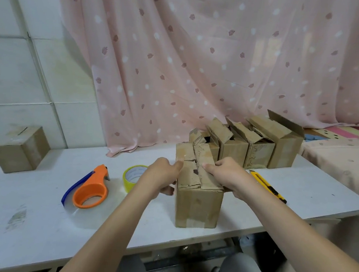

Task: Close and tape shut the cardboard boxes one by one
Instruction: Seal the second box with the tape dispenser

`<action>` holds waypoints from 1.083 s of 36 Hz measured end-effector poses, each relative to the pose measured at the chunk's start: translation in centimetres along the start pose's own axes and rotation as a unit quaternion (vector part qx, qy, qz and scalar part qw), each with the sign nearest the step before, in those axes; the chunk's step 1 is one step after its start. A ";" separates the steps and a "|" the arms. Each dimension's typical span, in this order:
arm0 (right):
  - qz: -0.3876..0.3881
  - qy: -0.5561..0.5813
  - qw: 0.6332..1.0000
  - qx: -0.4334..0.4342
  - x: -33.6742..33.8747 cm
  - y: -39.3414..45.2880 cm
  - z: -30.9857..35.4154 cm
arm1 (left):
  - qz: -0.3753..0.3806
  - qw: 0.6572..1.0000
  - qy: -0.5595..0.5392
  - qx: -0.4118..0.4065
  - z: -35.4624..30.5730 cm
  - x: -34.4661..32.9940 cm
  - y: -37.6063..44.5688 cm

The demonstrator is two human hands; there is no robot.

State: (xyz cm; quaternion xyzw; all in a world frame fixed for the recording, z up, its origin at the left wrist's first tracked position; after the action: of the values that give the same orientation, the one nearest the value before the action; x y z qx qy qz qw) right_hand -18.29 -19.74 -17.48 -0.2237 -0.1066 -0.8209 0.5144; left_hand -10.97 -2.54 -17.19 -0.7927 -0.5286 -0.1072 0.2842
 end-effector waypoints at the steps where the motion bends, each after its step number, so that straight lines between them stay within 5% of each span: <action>1: 0.017 0.010 1.000 -0.008 0.1 -0.1 0.3 | -0.002 0.999 0.038 0.000 -0.4 0.1 0.0; 4: 0.052 0.028 0.998 -0.022 0.3 -0.3 1.3 | -0.018 0.995 0.100 -0.003 -1.9 0.0 -0.2; 24: 0.035 -0.002 0.999 -0.017 0.0 0.6 2.2 | 0.077 0.994 -0.077 0.024 -1.2 -0.4 0.2; 39: 0.029 0.024 0.999 -0.030 -0.2 1.2 1.8 | 0.141 0.985 -0.097 0.018 -0.5 -0.3 0.7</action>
State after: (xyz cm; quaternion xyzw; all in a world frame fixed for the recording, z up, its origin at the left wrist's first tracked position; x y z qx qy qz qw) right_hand -16.66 -19.45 -16.08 -0.2225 -0.0632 -0.8138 0.5331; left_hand -10.36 -3.27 -17.15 -0.8605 -0.4388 0.0209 0.2580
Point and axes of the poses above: each hand's wrist, its own y-axis towards the middle knuckle, its own x-axis out of the back of the hand, z = x × y, the point moved 3 cm from there along y, towards the middle knuckle, and after that the axes turned 9 degrees about x, right-handed, at the moved point
